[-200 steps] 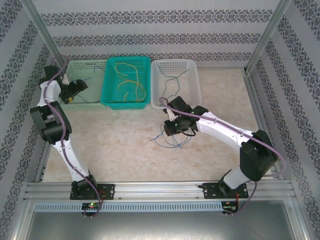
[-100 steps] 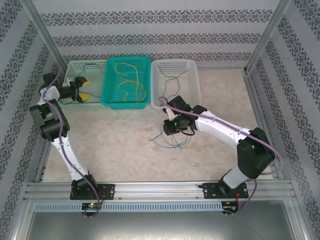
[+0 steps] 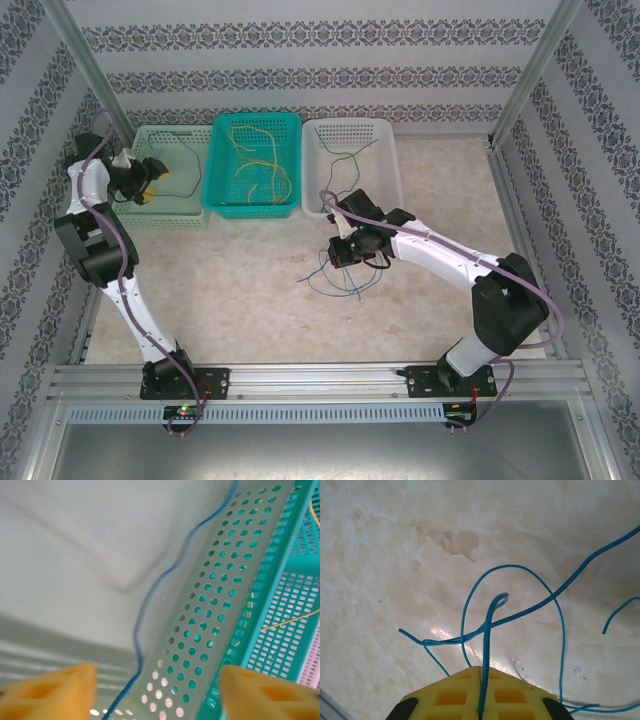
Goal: Untangle the cables
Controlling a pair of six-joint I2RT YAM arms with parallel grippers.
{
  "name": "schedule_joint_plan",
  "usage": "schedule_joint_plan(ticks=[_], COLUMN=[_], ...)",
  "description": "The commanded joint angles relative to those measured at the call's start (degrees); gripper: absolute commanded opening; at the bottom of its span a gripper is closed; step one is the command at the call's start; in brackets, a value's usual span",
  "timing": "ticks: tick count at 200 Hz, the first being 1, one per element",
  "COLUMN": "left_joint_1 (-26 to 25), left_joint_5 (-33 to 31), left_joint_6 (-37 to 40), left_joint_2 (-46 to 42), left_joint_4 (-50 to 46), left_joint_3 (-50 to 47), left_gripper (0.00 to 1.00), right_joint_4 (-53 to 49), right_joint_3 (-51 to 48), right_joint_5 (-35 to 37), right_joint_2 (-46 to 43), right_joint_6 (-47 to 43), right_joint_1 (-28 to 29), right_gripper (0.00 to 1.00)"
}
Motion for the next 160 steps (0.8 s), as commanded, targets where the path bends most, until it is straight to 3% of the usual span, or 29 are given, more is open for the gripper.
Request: schedule_joint_plan(ticks=[1, 8, 37, 45, 49, 83, 87, 97, 101, 120, 125, 128, 160], left_joint_1=[0.2, 0.1, 0.1, 0.2, 0.2, 0.1, 0.1, 0.0, 0.2, 0.1, 0.1, 0.1, 0.1], left_joint_5=[-5.3, -5.5, -6.0, -5.8, -5.6, -5.4, -5.8, -7.6, -8.3, -10.1, -10.6, -10.8, -12.3], left_joint_6=[2.9, 3.2, 3.1, 2.9, 2.9, 2.5, 2.6, 3.1, 3.3, 4.6, 4.6, 4.7, 5.3], left_joint_2=[-1.3, -1.1, -0.5, -0.1, 0.1, 0.2, 0.2, 0.2, 0.1, -0.1, -0.2, -0.2, -0.2], left_joint_4=[-3.6, -4.2, -5.2, -5.5, -5.6, -5.3, -5.5, -6.0, -6.3, -7.0, -7.1, -7.1, -8.1], left_joint_3=[0.0, 0.6, 1.3, 1.5, 1.5, 1.1, 1.1, 1.5, 1.6, 1.9, 1.9, 1.9, 2.4], left_gripper=[0.15, 0.13, 0.2, 0.11, 0.0, 0.0, 0.11, 0.65, 0.75, 0.83, 0.98, 1.0, 1.0], right_joint_4=[0.5, 0.6, 0.7, 0.7, 0.7, 0.8, 0.9, 0.9, 1.0, 1.2, 1.3, 1.4, 1.5], right_joint_3=[0.5, 0.4, 0.1, 0.2, 0.2, -0.3, -0.4, -0.7, -0.7, -1.0, -1.1, -1.1, -1.0], right_joint_5=[-0.5, -0.5, -0.4, -0.3, -0.3, 0.0, 0.0, 0.1, 0.1, 0.1, 0.1, 0.1, 0.1], right_joint_2=[-0.2, -0.3, -0.6, -0.7, -0.7, -1.2, -1.3, -1.5, -1.5, -1.6, -1.5, -1.5, -1.3], right_joint_6=[-0.5, -0.5, -0.4, -0.3, -0.3, 0.0, 0.1, 0.1, 0.2, 0.4, 0.3, 0.3, 0.3], right_joint_1=[-0.6, -0.6, -0.9, -0.9, -0.9, -0.9, -0.9, -0.9, -0.9, -1.0, -1.0, -1.0, -1.1], right_gripper=[0.03, 0.03, 0.03, 0.04, 0.04, 0.04, 0.04, 0.04, 0.04, 0.04, 0.05, 0.05, 0.05])
